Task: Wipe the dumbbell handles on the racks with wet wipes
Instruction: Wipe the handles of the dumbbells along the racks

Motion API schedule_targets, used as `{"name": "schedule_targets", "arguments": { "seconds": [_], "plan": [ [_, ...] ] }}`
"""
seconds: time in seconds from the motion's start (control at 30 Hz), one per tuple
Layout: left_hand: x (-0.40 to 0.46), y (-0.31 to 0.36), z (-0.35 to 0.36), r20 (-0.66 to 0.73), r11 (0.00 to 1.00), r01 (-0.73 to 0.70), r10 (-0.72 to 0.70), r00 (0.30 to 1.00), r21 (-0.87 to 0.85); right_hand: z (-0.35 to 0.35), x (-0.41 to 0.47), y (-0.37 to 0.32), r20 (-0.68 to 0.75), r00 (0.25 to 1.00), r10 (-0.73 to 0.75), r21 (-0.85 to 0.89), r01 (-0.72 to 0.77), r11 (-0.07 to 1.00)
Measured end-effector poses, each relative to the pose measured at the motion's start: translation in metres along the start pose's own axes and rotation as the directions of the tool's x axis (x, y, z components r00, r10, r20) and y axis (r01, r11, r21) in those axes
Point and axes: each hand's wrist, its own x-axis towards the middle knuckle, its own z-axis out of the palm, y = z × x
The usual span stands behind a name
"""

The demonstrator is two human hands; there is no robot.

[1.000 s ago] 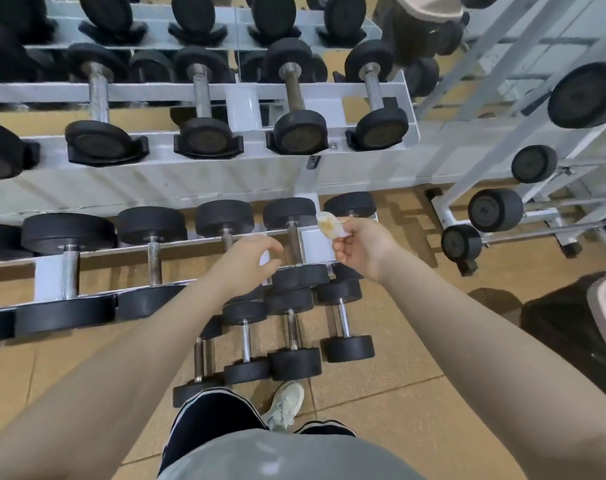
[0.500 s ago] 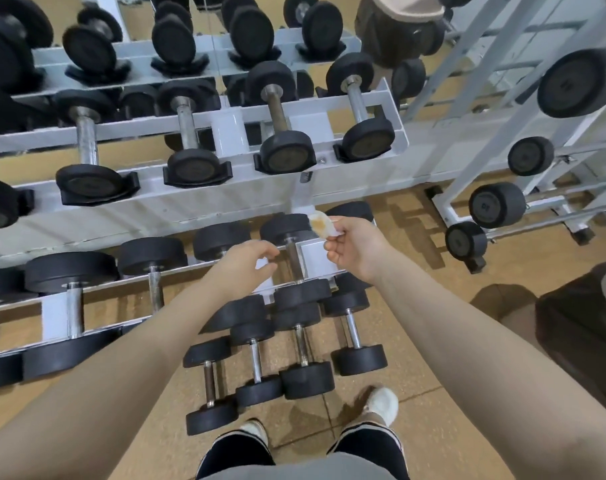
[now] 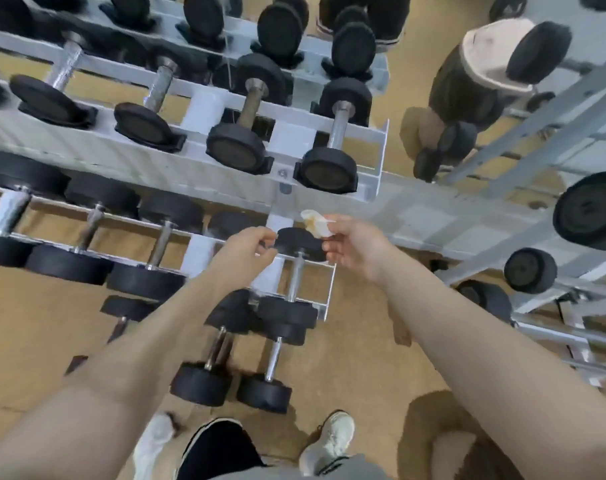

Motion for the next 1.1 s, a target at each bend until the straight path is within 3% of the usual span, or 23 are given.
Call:
{"name": "schedule_targets", "arguments": {
  "seconds": [0.17,0.33,0.63,0.8,0.87,0.93,1.03,1.1],
  "plan": [
    [0.001,0.038,0.032,-0.119,0.982,0.135,-0.151,0.981,-0.128,-0.045,0.018,-0.028,0.117,0.993,-0.004,-0.108,0.017,0.994],
    [0.025,0.062,0.031,-0.304,0.951,0.228,-0.285,0.909,-0.209,-0.045,0.052,-0.067,0.193,0.980,-0.044,-0.111,0.066,0.992],
    [0.156,0.043,-0.007,-0.554,0.936,0.315,-0.349,0.756,-0.159,-0.027,0.142,-0.147,0.278,0.944,-0.177,-0.360,0.274,0.892],
    [0.202,0.020,-0.030,-0.584,0.883,0.452,-0.435,0.685,-0.127,0.010,0.197,-0.154,0.285,0.944,-0.165,-0.478,0.289,0.829],
    [0.214,0.011,-0.036,-0.598,0.874,0.479,-0.428,0.678,-0.082,0.024,0.219,-0.158,0.320,0.923,-0.215,-0.552,0.366,0.749],
    [0.222,0.003,-0.039,-0.615,0.858,0.508,-0.441,0.654,-0.074,0.036,0.239,-0.158,0.376,0.869,-0.323,-0.626,0.495,0.603],
    [0.229,0.000,-0.041,-0.610,0.837,0.536,-0.484,0.627,-0.112,0.055,0.265,-0.161,0.491,0.729,-0.476,-0.665,0.667,0.336],
    [0.229,0.001,-0.041,-0.614,0.824,0.556,-0.498,0.613,-0.113,0.071,0.281,-0.163,0.616,0.623,-0.482,-0.650,0.748,0.135]
  ]
}}
